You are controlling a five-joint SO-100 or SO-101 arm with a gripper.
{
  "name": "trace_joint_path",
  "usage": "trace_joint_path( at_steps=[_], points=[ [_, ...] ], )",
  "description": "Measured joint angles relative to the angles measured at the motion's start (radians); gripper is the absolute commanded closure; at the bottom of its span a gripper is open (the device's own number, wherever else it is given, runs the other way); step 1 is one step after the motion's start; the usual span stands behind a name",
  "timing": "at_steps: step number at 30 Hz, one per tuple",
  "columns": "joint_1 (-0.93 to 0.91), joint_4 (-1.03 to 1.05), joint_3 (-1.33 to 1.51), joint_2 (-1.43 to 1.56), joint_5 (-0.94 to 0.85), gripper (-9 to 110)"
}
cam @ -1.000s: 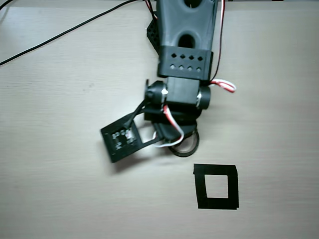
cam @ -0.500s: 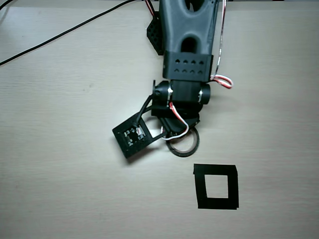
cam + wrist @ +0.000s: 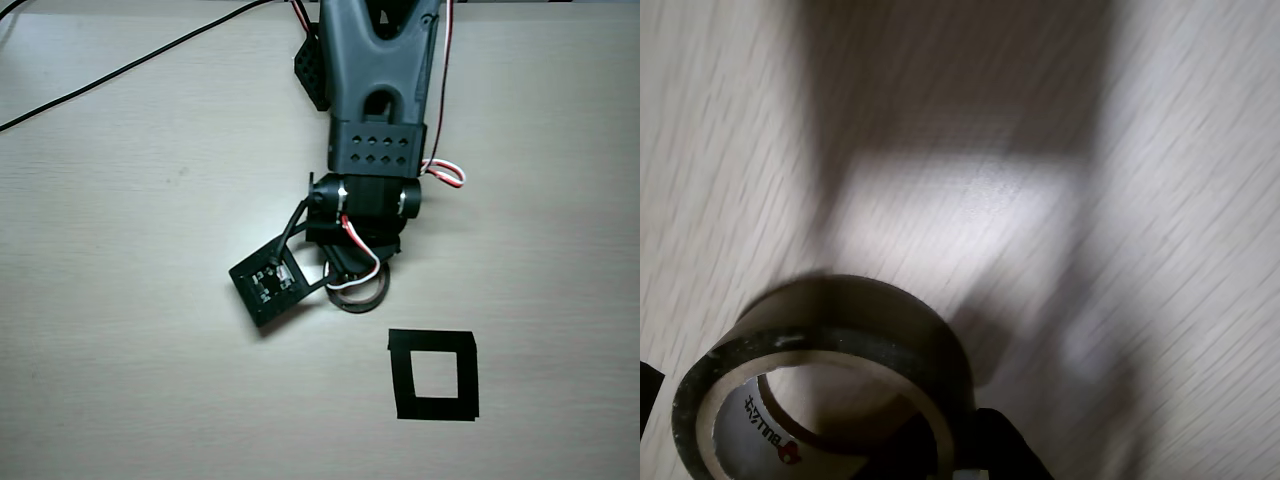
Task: Grasp a tape and put it in the target area.
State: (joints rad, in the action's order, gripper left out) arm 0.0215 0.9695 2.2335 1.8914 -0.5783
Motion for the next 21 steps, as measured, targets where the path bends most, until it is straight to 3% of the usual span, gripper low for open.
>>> trace_joint_path(
  at_steps=[6,21],
  points=[
    [0.025,0.074,-0.120,-0.017,-0.018,101],
    [0.130,0.433,-0.946,-0.492,-0.028,101]
  ],
)
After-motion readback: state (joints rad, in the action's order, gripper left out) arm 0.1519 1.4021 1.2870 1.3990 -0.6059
